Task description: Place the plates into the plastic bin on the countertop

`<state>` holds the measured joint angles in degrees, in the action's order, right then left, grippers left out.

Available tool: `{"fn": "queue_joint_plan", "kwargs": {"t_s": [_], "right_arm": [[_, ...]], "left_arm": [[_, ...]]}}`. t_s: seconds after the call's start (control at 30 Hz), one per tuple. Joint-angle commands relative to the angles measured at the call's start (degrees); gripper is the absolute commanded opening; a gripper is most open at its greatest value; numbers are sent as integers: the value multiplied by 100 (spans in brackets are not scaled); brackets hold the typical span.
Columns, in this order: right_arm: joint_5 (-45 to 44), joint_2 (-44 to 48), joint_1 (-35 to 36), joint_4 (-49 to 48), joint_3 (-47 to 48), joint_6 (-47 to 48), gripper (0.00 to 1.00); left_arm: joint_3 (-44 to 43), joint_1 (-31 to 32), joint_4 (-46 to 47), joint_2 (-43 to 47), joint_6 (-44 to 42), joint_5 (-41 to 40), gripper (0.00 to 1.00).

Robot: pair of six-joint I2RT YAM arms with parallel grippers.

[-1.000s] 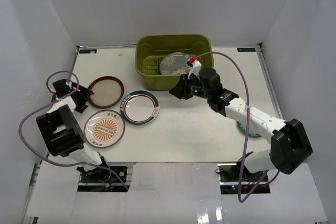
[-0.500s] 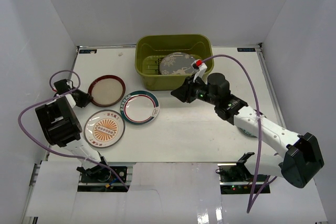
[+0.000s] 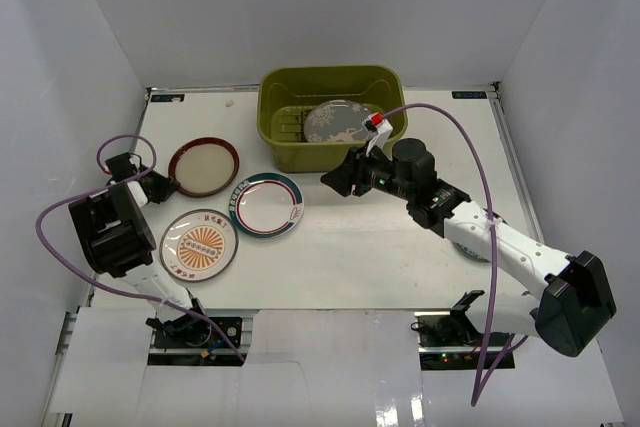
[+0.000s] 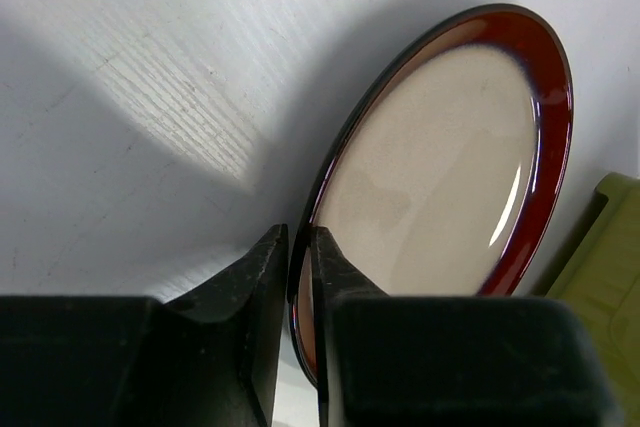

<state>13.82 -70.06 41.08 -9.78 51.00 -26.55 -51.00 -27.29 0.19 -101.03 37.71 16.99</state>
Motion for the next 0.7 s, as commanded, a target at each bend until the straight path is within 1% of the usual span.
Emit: {"fn": "queue_joint_plan", "kwargs": {"t_s": [0.0,0.17,0.27,0.3,0.33,0.37,0.4,0.53,0.6,0.63,0.67], "right_arm": [[-82,-25,49,-77,322,27,50],[-161,-95,76,-85,366,27,51],[-170,-183,119,-68,419,27,51],[-187,-227,137,-42,454,27,51],[-213,-245,155,-33,463,35,51],[-222,-262,163,-24,489,44,51],[-231,-297,181,-15,524,53,51],[-179,-394,225,-15,630,35,51],[-73,-543,234,-76,674,-52,52],[75,-596,225,-85,761,-79,52],[172,-657,234,-94,805,-105,52]], "left_arm": [[-24,-22,16,-171,26,-284,28],[-102,-22,17,-390,-1,-232,30],[-147,-31,8,-566,17,-144,29],[-138,-22,16,-593,60,-144,27],[-121,-31,17,-584,69,-144,11],[-103,-22,77,-575,69,-135,4],[-94,-31,87,-567,104,-109,0],[-7,-57,148,-383,358,67,0],[361,-66,560,-84,709,277,0],[450,-66,770,143,1024,391,0],[512,-66,833,267,1132,419,0]]}}
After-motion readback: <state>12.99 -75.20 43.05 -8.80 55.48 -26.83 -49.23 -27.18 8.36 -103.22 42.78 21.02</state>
